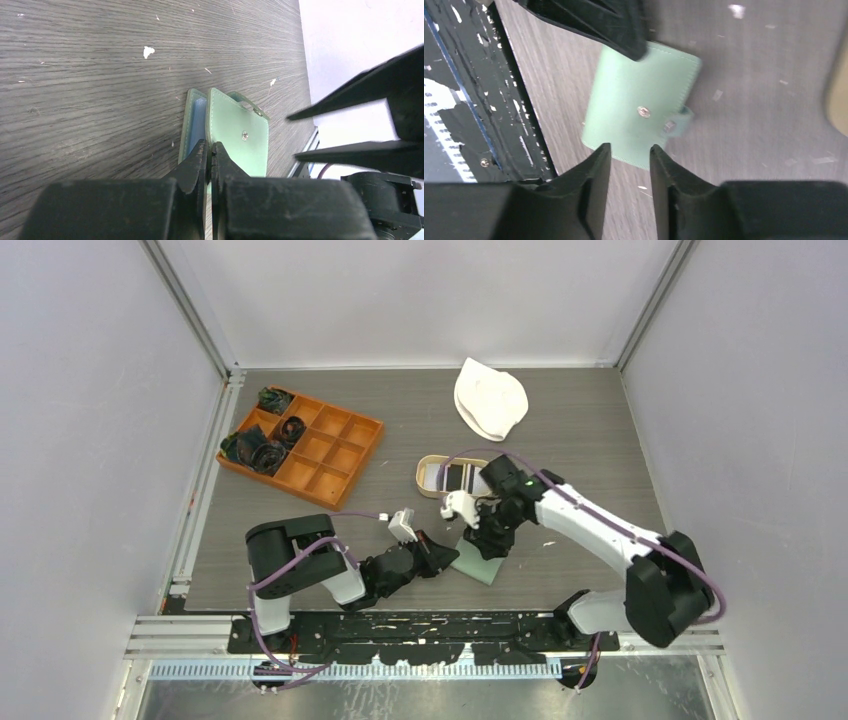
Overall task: Put the credit cards into the card holder
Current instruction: Close the card holder at the center of the board.
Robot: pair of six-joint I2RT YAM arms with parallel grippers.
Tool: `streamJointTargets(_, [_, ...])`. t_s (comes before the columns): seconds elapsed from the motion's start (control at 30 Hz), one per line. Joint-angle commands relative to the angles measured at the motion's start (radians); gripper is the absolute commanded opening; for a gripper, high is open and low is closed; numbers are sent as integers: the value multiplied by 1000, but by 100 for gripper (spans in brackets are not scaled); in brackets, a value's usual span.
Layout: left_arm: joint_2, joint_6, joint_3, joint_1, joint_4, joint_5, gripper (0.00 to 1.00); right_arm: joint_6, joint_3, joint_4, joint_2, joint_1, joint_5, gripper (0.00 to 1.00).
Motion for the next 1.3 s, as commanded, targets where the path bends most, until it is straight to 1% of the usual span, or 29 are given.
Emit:
streamJointTargets(0.0, [13, 7, -5, -1, 41, -18, 0, -13, -4, 50, -142, -118, -110, 46])
streamJointTargets(0.03, [16, 7, -2, -1, 41, -16, 0, -11, -30, 83, -164, -127, -95, 53])
streamJointTargets(0.1, [19, 7, 2, -1, 42, -12, 0, -38, -62, 115, -179, -128, -102, 56])
streamJointTargets(0.17, [21, 5, 5, -3, 41, -12, 0, -61, -85, 137, -180, -127, -132, 55])
streamJointTargets(0.3, [21, 7, 5, -2, 41, -12, 0, -76, -120, 205, -170, -118, -92, 55])
streamJointTargets(0.53, [27, 7, 12, -2, 41, -10, 0, -11, -127, 286, -129, -74, -23, 55])
streamJointTargets(0.67, [26, 6, 9, -2, 42, -11, 0, 28, -123, 330, -102, -45, 44, 53])
streamJointTargets(0.77, [24, 8, 7, -2, 41, -11, 0, 36, -119, 335, -93, -37, 63, 48])
streamJointTargets(0.8, [25, 8, 7, -3, 42, -11, 0, 36, -118, 334, -92, -36, 69, 43])
streamJointTargets(0.87, [24, 8, 7, -3, 44, -11, 0, 39, -112, 331, -89, -36, 76, 34])
streamJointTargets(0.97, [23, 9, 6, -3, 44, -11, 0, 42, -100, 316, -86, -35, 75, 13])
streamJointTargets(1.03, [22, 10, 5, -2, 44, -11, 0, 43, -96, 310, -87, -36, 77, 3])
streamJointTargets(1.1, [21, 9, 4, -2, 45, -11, 0, 47, -93, 305, -88, -35, 81, 1])
streamJointTargets(1.27, [21, 10, 4, -3, 44, -9, 0, 78, -78, 282, -81, -34, 78, 1])
